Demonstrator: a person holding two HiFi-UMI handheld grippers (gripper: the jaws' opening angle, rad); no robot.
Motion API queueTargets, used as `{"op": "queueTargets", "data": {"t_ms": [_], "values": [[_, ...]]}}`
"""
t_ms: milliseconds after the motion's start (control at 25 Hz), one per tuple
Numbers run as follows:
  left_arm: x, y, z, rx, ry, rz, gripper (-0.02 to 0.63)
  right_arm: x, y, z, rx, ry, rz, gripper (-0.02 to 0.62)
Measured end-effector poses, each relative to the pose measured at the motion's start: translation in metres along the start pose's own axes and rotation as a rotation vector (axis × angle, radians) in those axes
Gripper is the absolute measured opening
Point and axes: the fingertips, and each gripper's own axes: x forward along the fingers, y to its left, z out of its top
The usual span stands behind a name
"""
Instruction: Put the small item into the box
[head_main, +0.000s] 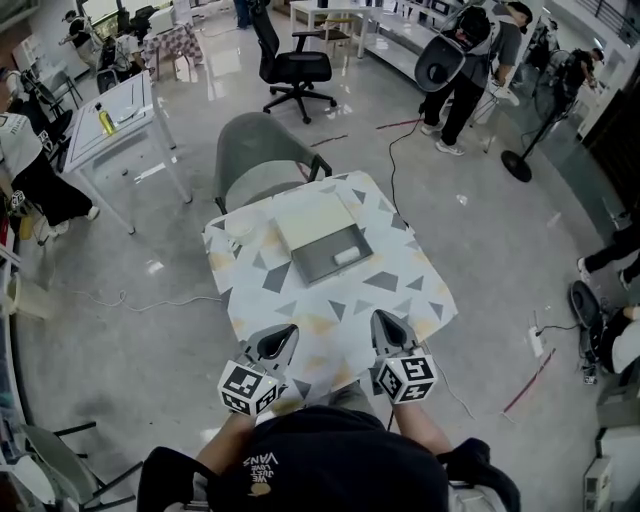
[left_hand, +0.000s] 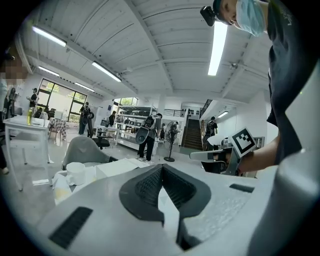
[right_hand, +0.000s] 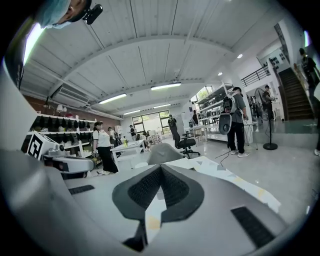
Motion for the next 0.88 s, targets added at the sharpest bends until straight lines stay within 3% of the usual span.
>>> {"op": "queueTargets", "data": {"t_ms": [880], "values": [[-0.047,-0.006,-0.013,0.008,-0.014,-0.043,0.006,-0.04,0.06,-0.011,0.023,-0.053,-0.016,-0.002]]}}
